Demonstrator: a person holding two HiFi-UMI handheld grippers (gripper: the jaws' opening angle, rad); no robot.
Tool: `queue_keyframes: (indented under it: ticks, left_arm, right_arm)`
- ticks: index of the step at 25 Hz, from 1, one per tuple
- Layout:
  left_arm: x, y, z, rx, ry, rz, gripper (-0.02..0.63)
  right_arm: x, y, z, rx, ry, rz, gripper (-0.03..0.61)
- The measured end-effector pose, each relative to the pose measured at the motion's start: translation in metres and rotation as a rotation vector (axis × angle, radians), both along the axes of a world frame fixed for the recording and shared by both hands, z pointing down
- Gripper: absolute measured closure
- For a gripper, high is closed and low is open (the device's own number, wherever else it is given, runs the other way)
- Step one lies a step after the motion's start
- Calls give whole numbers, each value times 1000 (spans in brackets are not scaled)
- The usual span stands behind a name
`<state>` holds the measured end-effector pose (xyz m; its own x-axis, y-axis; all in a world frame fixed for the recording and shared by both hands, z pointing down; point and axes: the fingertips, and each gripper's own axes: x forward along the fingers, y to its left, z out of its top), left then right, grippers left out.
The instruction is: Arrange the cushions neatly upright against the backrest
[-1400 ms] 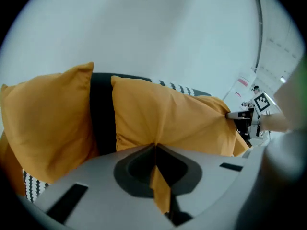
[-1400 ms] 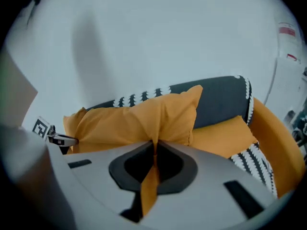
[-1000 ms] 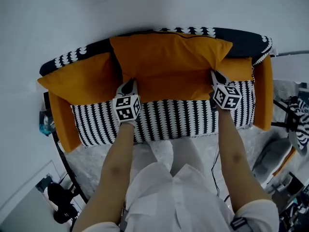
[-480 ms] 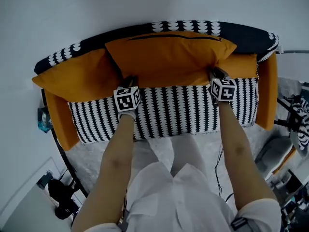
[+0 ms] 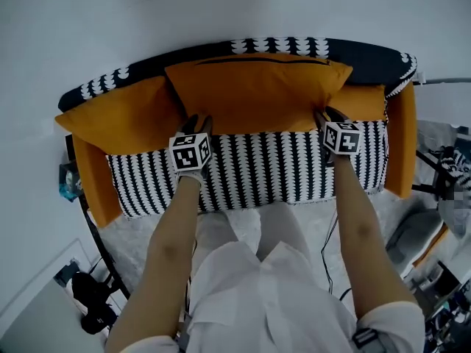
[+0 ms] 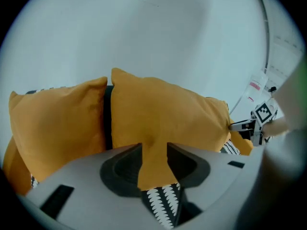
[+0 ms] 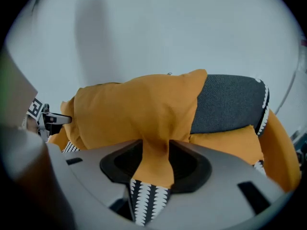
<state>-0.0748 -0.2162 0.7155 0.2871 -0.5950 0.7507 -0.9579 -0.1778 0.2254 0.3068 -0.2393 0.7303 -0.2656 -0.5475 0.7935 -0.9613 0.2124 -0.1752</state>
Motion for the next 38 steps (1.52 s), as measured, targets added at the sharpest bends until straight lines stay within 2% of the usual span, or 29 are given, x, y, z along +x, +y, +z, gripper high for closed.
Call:
queue_keyframes:
  ticks: [4,10,13,15,18,23,25,30,34,38]
  left_arm:
    - [3,7,-35,36,-10,6,446]
    - [25,43,-101,103,44,-84,472]
    - [42,68,-129,113,176,-161,515]
    - [57,88,-142,106,269,-179,528]
    - [79,117,-164,127,282,-117,570]
    - [94,150,-211,254,304,-49,598]
    - [91,165,-232,314,322,-40,598]
    - [74,216,-281,438,308,-1,600]
    - [59,274,-309,484,317,26,600]
    - [49,323,-335,540,326,44,600]
  right_arm:
    - [-4,5,-31,34,-16,-27,402]
    - [-14,33,-90,83,-87,-138,410]
    - [-22,54,-119,117,-155,-169,417]
    - [-25,71,-136,134,-195,-166,432]
    - [-28,101,-161,168,-244,-154,465]
    - [-34,147,-209,277,-308,-130,535]
    - [-40,166,-229,327,-324,-134,552]
    - [-57,220,-285,464,-335,-175,571]
    - [-66,274,-323,549,-348,-165,571]
    - [-74,326,-356,631,-338,-198,571]
